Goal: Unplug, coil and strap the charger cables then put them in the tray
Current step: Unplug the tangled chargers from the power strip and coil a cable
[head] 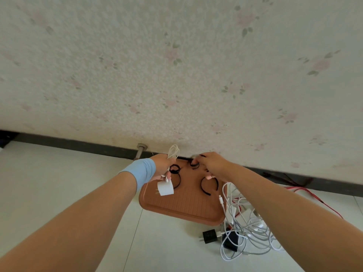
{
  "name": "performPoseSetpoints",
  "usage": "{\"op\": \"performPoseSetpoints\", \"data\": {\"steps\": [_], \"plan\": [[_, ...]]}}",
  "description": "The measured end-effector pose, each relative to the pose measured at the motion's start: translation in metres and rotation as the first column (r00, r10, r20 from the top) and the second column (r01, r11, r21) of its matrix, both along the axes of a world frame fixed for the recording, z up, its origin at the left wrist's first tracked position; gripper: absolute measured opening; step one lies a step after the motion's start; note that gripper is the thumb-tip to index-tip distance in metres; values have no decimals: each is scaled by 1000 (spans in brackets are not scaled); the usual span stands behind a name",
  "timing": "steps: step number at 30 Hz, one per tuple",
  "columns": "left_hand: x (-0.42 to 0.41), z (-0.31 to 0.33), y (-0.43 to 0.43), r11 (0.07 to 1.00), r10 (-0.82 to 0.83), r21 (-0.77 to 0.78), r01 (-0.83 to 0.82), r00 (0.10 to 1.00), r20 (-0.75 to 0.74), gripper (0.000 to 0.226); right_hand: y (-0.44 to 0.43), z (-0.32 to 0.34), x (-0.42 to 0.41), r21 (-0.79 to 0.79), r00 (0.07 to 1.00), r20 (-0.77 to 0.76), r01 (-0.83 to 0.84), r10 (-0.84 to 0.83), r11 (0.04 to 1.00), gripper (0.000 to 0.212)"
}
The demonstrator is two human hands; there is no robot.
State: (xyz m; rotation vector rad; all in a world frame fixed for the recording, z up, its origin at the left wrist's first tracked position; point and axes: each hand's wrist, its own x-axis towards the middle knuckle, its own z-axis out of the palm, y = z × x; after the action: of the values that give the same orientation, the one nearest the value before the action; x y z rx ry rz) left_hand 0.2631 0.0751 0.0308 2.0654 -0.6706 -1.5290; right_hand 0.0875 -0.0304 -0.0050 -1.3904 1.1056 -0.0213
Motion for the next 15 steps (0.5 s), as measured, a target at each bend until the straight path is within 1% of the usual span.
{"op": "performPoseSetpoints", "data": {"steps": [2,4,5,6,9,11,15], "plan": [[7,-1,1,999,38,-8,-38,999,-8,21,-4,-5,-5,-29,991,-134,-10,6,1000,25],[13,-1,2,998,67,-16,-67,998,-12,17,-4,-8,-9,-64,964,-255,-92,73,994,23],[15,0,2,997,79,-22,-79,997,-15,16,-3,-6,-11,-64,953,-290,-117,94,991,24],[15,1,3,996,84,-27,-85,996,-19,15,-2,-6,-11,-37,952,-295,-97,82,995,26],[11,5,3,998,64,-20,-65,996,-55,14,-4,-6,-11,56,972,-234,32,-18,998,26],[7,6,3,999,38,-3,-39,995,-93,16,-6,-7,-9,40,977,-212,22,-13,999,23],[-1,3,0,1000,15,1,-15,993,-115,18,-8,-5,-7,-43,991,-136,-5,-1,999,29]]}}
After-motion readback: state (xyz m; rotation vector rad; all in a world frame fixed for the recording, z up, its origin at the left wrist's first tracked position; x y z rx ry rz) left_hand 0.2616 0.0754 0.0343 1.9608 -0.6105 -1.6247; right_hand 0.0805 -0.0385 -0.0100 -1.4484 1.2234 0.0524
